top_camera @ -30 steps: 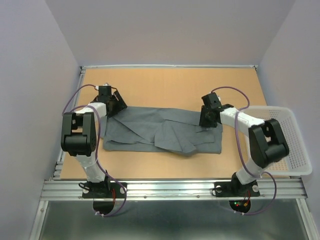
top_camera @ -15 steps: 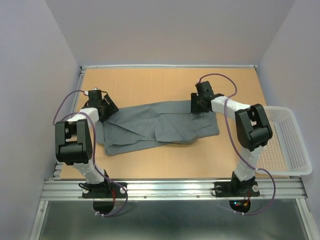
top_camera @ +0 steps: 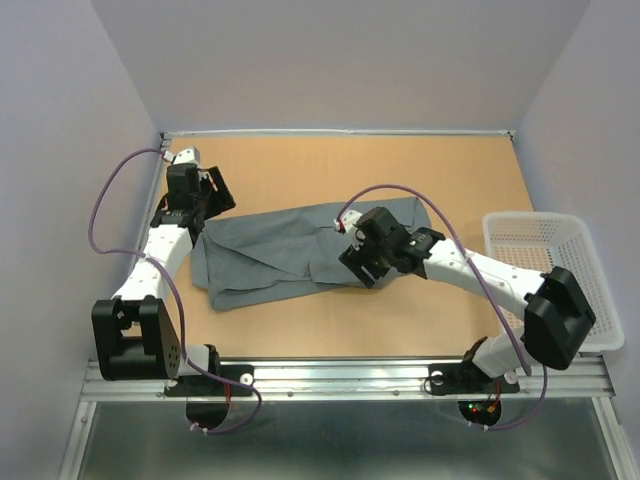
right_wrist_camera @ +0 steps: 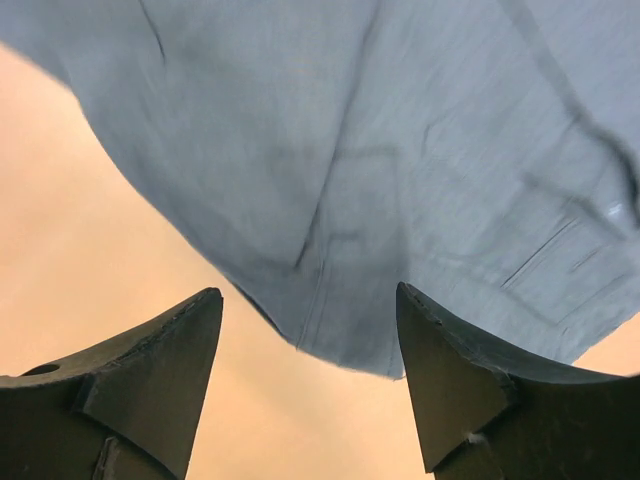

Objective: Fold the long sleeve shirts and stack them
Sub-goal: Fold the shirt

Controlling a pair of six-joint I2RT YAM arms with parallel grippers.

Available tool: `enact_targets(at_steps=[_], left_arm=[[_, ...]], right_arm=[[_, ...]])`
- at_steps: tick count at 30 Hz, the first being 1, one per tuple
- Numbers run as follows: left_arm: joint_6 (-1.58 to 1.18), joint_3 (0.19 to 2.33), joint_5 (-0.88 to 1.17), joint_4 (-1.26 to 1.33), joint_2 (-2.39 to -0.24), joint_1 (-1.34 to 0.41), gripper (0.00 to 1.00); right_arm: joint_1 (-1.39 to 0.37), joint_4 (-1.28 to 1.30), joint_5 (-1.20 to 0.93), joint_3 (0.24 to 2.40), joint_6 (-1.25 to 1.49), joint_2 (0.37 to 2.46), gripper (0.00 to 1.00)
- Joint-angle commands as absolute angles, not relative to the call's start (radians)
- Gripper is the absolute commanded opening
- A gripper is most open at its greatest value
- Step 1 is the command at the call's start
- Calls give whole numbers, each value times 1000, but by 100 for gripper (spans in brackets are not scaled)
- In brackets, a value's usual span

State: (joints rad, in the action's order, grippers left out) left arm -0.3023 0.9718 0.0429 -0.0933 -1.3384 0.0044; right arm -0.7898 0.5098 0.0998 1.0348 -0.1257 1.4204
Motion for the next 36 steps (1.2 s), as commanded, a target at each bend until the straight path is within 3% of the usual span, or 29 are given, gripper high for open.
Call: enact_targets(at_steps=[1, 17, 20, 21, 23, 24, 25, 36], left_arm=[[-241, 976, 8, -141, -1304, 5, 77], [-230, 959, -18, -140, -1284, -77, 77], [-232, 954, -18, -138, -1284, -83, 77], [-232, 951, -17, -137, -1284, -84, 77], [-229, 954, -17, -138, -1284, -87, 77], [-227, 953, -18, -137, -1284, -87, 77], [-224, 954, -21, -138, -1282, -87, 77], [-186, 1000, -57, -126, -1383, -133, 77]], right_arm=[[-805, 656, 92, 1006, -230, 1476, 75], [-888, 706, 179, 1035, -282, 1608, 64], [-890, 707, 196, 1038, -276, 1615, 47], [-890, 707, 195, 1040, -273, 1609, 32], [-890, 710, 195, 1046, -272, 1597, 17], [-890, 716, 190, 1054, -270, 1585, 4], [-890, 724, 184, 1068, -265, 1577, 1], [-894, 1089, -162, 1405, -238, 1545, 1]])
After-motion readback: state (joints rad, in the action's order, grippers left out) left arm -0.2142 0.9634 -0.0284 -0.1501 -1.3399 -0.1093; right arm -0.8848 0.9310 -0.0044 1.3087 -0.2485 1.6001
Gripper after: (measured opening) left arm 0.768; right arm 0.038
